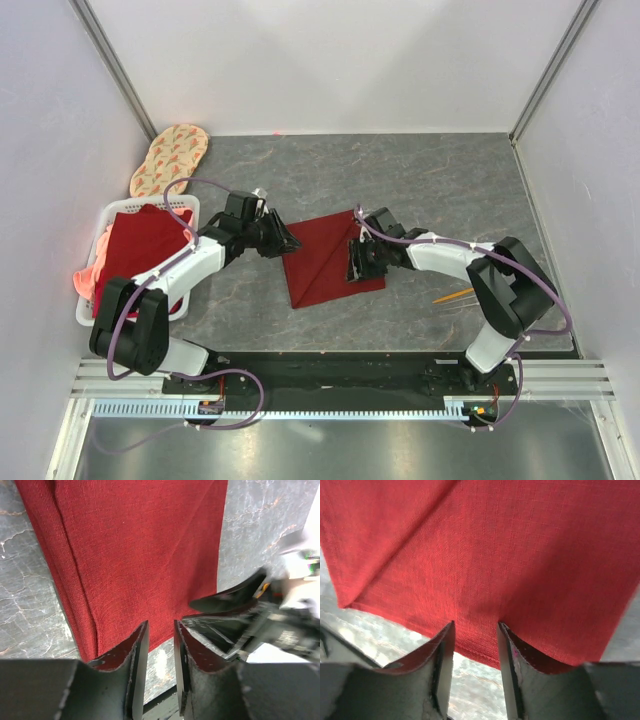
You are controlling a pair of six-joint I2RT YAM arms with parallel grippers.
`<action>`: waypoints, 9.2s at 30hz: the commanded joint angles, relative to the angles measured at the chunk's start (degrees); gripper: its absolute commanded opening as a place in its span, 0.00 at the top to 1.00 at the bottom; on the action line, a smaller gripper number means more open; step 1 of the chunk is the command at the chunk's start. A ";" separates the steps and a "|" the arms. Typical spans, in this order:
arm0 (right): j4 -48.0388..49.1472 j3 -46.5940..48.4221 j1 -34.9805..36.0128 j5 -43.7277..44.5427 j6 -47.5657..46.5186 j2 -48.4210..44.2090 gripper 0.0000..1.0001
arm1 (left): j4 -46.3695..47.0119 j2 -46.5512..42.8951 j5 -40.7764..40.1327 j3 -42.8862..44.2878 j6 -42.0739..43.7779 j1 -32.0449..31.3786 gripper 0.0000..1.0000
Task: Fold the napkin into a case and place the utensils inside
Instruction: Smooth out the upper triangle-folded napkin at the center of the board, then turn over the upper triangle folded napkin at the center of the board, then smooth out the lower triangle-folded napkin at the center of the board.
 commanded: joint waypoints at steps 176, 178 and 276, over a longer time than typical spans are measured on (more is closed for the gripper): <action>37.67 -7.48 20.13 -9.78 18.48 -3.06 1.00 | -4.25 13.38 -4.08 27.23 -0.88 0.91 0.98; 38.03 -13.53 18.99 -9.52 18.48 -4.48 1.00 | -1.25 14.98 -5.74 27.14 -1.41 -1.47 0.98; 22.56 -27.18 1.92 -8.65 19.44 -16.61 0.64 | -17.06 15.34 -18.23 15.45 6.14 -40.51 0.98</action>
